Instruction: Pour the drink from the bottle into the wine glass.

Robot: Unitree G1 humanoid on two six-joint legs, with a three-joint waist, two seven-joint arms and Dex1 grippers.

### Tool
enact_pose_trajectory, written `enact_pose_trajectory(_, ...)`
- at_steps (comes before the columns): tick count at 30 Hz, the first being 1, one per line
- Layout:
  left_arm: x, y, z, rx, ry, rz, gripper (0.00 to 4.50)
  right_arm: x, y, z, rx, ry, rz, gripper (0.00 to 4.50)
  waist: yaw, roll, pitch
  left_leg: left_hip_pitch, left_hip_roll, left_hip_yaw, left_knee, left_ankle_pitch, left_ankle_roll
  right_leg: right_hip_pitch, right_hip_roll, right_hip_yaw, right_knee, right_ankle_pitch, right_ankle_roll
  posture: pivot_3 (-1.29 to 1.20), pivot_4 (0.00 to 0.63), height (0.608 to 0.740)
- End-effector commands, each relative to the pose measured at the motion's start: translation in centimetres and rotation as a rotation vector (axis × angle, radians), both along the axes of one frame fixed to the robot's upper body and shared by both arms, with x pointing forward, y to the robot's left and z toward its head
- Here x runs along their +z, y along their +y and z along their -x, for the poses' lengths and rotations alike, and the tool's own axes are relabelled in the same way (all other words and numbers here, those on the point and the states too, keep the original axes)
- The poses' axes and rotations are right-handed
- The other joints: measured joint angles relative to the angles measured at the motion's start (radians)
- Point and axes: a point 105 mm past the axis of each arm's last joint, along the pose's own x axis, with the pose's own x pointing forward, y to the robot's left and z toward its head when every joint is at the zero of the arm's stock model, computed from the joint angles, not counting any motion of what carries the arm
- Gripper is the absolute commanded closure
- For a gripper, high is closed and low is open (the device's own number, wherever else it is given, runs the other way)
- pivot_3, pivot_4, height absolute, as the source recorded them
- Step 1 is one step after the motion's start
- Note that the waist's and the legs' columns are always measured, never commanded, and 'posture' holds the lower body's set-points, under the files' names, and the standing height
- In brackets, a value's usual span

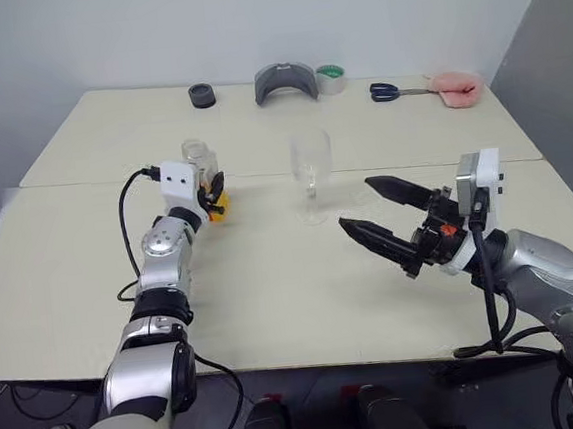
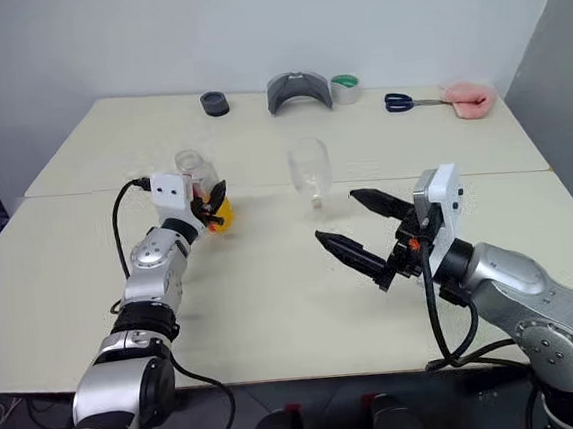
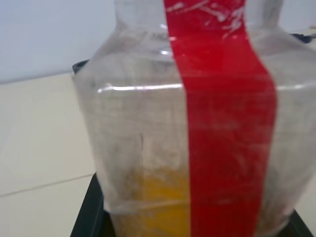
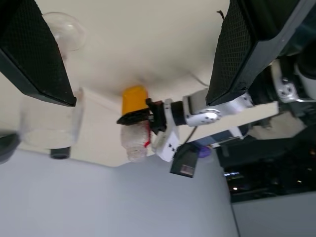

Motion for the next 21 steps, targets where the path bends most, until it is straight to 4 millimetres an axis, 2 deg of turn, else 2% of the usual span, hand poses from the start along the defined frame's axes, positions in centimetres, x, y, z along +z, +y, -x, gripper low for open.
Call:
enact_pose_trajectory(1, 5.5, -2.0, -0.6, -0.088, -0.137, -0.156, 2.85, 0.4, -0.5, -0.8, -0.071, -0.105, 0.038, 0.00, 0.003, -0.001, 0.001, 0.000, 0.000, 0.000, 0.000, 0.000, 0.000, 0.000, 0.000, 0.000, 0.000, 0.000, 0.000, 0.00, 0.150, 0.740)
enact_pose_trajectory(8, 8.7, -4.9, -1.3, -0.193, -0.189, -0.406, 2.85, -0.3, -1.2, -3.3, -0.162, -0.193, 0.060, 0.00, 0.006, -0.001, 0.001, 0.000, 0.000, 0.001, -0.001, 0.000, 0.000, 0.000, 0.000, 0.001, -0.001, 0.000, 0.000, 0.00, 0.150, 0.740)
enact_pose_trajectory(17, 11.9, -7.7, -0.8, -0.291, -0.324, -0.658, 2.85, 0.1, -1.1, -3.8, -0.166, -0.222, 0.035, 0.00, 0.007, -0.002, 0.002, -0.001, 0.000, 0.001, -0.001, 0.000, 0.000, -0.001, 0.000, 0.001, -0.002, 0.000, -0.001, 0.00, 0.150, 0.740)
enact_pose_trajectory(21, 12.5, -8.6, -0.6, -0.321, -0.373, -0.784, 2.85, 0.4, -1.0, -3.8, -0.163, -0.228, 0.024, 0.00, 0.008, -0.002, 0.002, -0.001, 0.000, 0.001, -0.001, 0.000, 0.000, -0.001, 0.000, 0.001, -0.002, 0.000, -0.001, 0.00, 0.150, 0.740)
